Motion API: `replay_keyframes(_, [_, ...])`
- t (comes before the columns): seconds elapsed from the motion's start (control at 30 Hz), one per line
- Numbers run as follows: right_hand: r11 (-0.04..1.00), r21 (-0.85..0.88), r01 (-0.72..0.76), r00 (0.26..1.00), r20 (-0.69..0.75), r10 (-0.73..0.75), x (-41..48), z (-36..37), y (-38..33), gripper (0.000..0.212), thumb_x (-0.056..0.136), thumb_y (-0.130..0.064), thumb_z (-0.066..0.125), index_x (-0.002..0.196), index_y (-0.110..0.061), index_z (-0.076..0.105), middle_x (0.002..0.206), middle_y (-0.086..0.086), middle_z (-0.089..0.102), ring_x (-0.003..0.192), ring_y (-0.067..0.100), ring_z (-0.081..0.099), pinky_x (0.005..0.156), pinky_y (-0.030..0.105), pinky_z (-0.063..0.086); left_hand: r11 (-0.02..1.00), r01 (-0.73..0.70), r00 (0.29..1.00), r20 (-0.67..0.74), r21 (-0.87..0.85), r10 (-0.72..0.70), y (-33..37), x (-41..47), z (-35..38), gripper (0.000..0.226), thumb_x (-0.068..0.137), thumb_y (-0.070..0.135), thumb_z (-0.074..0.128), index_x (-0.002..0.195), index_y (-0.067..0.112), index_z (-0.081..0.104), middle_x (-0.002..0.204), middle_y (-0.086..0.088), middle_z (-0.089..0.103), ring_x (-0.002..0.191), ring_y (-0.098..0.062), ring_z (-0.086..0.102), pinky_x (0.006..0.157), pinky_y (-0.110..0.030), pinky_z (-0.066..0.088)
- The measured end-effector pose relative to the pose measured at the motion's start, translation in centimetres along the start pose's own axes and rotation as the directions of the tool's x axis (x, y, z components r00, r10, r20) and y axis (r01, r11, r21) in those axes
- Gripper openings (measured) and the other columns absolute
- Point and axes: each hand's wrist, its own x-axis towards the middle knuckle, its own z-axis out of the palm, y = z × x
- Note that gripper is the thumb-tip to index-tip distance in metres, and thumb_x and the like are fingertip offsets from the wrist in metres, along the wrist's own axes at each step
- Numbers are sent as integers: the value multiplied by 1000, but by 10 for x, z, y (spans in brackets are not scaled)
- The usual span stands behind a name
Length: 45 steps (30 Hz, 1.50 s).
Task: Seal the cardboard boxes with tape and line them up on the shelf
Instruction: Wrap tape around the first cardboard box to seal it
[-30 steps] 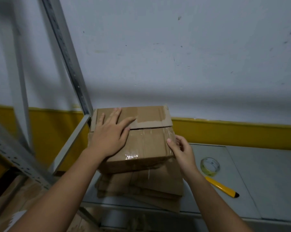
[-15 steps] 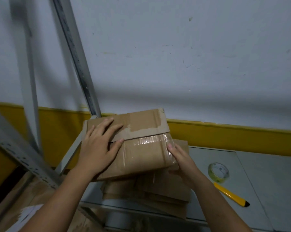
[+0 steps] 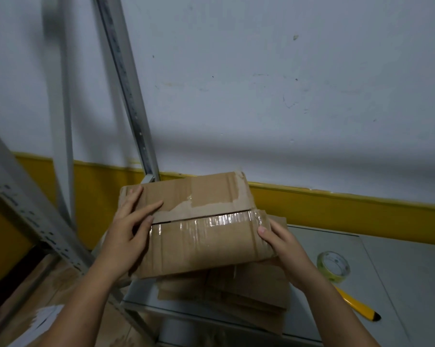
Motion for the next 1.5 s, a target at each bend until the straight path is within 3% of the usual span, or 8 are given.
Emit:
replay_keyframes(0.2, [980, -168, 103, 995, 16, -101, -3, -14, -12, 34, 99, -25, 64, 133, -31, 64, 120, -15, 73, 112, 8, 69, 88, 29, 57, 867, 409, 904, -2, -284, -428, 4, -12, 12, 105, 85, 58, 75, 166, 31, 14, 159, 4, 43, 142, -14, 46, 120, -49, 38])
replay_keyframes(0.33, [948, -276, 158, 987, 67, -145, -7, -16, -27, 47, 100, -31, 64, 146, -37, 54, 128, -21, 68, 117, 0, 64, 93, 30, 57, 903, 249, 962, -21, -350, -273, 23, -13, 19, 65, 96, 39, 68, 155, 25, 43, 129, 24, 59, 108, 21, 57, 102, -25, 48])
replay_keyframes(0.53, [890, -357, 284, 953, 2, -303, -31, -16, -39, 54, 97, -18, 70, 144, -38, 52, 127, -29, 66, 115, -7, 61, 87, 16, 54, 898, 62, 987, -106, -435, -120, 40, -19, 4, 65, 99, 27, 68, 158, 29, 40, 143, 17, 59, 132, 1, 56, 108, -30, 46])
replay_keyframes(0.7, [942, -224, 249, 937, -192, -293, -55, -5, -10, 65, 89, -11, 77, 138, -47, 53, 115, -22, 74, 56, 12, 48, 57, 32, 47, 927, -54, 978, -206, -371, -25, 40, -34, -8, 82, 92, 36, 70, 161, 28, 27, 146, 34, 45, 137, 8, 45, 110, -12, 40])
replay_keyframes(1.0, [960, -190, 208, 818, -504, -277, -26, 20, 46, 44, 91, -7, 75, 134, -11, 68, 115, -3, 77, 102, 6, 72, 79, 14, 56, 901, -115, 971, -241, -418, 12, -9, -26, 58, 82, 87, 66, 73, 148, 41, 24, 145, 32, 43, 134, 3, 50, 110, -12, 42])
replay_keyframes(1.27, [832, 549, 75, 766, -567, 305, 34, 19, 103, 25, 99, -2, 51, 96, 0, 75, 92, 16, 74, 92, 34, 70, 78, 45, 58, 810, 277, 938, -37, -517, -344, -77, -40, 146, 89, 87, -10, 77, 157, 15, 27, 141, -1, 53, 131, -4, 58, 99, -17, 53])
replay_keyframes(1.37, [781, 624, -15, 796, -465, 387, 39, 21, 109, 41, 109, -26, 43, 89, -7, 73, 80, 11, 74, 81, 29, 69, 75, 41, 54, 606, 449, 844, 90, -657, -529, -99, -57, 163, 60, 109, 0, 51, 159, 25, 32, 142, -2, 58, 134, -24, 57, 89, -23, 60])
replay_keyframes(1.5, [837, 533, -122, 849, -380, 366, 45, 22, 125, 39, 105, -42, 53, 111, -13, 78, 110, 18, 75, 106, 37, 71, 96, 58, 55, 670, 446, 851, 47, -593, -524, -85, -61, 167, 57, 107, -8, 48, 150, 27, 35, 134, 4, 57, 114, 3, 65, 84, -18, 59])
